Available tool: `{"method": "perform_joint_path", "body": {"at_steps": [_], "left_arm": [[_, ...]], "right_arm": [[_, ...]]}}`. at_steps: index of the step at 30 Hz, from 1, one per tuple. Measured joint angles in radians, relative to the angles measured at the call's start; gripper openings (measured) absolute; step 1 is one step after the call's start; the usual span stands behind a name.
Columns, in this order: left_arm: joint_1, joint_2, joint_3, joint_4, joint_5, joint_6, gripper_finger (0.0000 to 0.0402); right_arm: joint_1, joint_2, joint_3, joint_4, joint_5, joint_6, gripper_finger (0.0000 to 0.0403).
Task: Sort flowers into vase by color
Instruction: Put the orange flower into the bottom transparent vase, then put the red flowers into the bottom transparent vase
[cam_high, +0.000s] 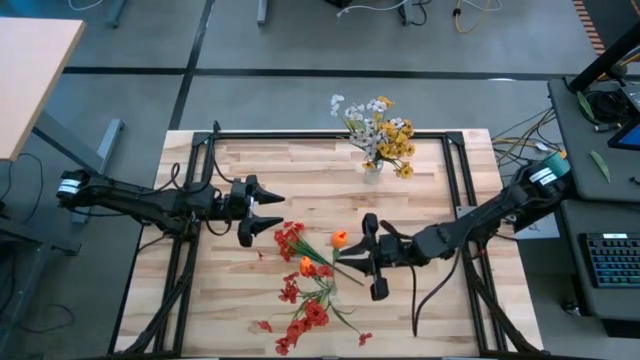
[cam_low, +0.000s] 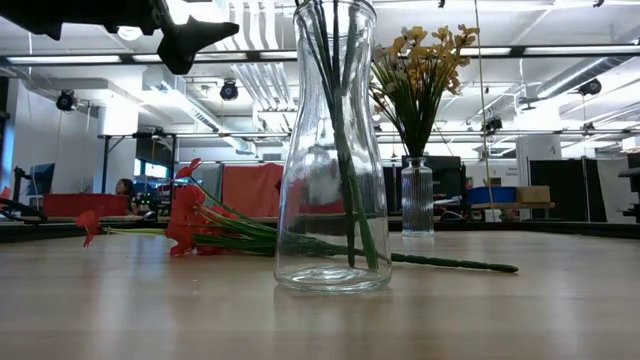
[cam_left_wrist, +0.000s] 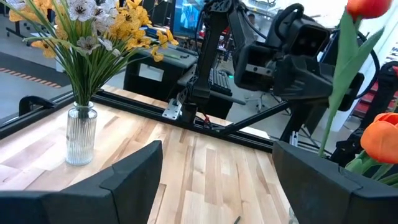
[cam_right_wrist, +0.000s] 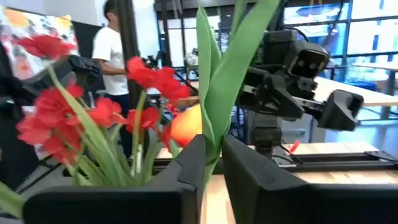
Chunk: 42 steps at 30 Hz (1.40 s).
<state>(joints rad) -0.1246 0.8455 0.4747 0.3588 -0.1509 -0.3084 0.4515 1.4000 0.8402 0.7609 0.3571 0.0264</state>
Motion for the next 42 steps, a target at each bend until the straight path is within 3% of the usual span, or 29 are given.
{"method": "perform_joint_path", "body": {"at_steps": [11, 17, 23, 28, 34, 42], "left_arm": [[0.000, 0.000, 0.000, 0.000, 0.000, 0.000, 0.0287], [0.000, 0.000, 0.000, 0.000, 0.000, 0.000, 0.0287], [0.000, 0.000, 0.000, -0.004, 0.000, 0.000, 0.0287], [0.000, 0.000, 0.000, -0.005, 0.000, 0.000, 0.0287], [0.000, 0.000, 0.000, -0.008, 0.000, 0.000, 0.0287], [0.000, 0.001, 0.000, -0.016, 0.000, 0.000, 0.0287]], "right_arm": [[0.000, -0.008, 0.000, -0.107, 0.019, 0.066, 0.0155], [0.000, -0.065, 0.000, -0.275, 0.019, 0.154, 0.0194], [-0.001, -0.139, 0.000, -0.587, 0.037, 0.341, 0.0203], [-0.016, -0.097, -0.002, -0.781, 0.107, 0.469, 0.0203], [-0.053, 0.019, -0.021, -0.798, 0.126, 0.497, 0.0203], [-0.070, 0.208, -0.044, -0.699, -0.046, 0.363, 0.0203]]}}
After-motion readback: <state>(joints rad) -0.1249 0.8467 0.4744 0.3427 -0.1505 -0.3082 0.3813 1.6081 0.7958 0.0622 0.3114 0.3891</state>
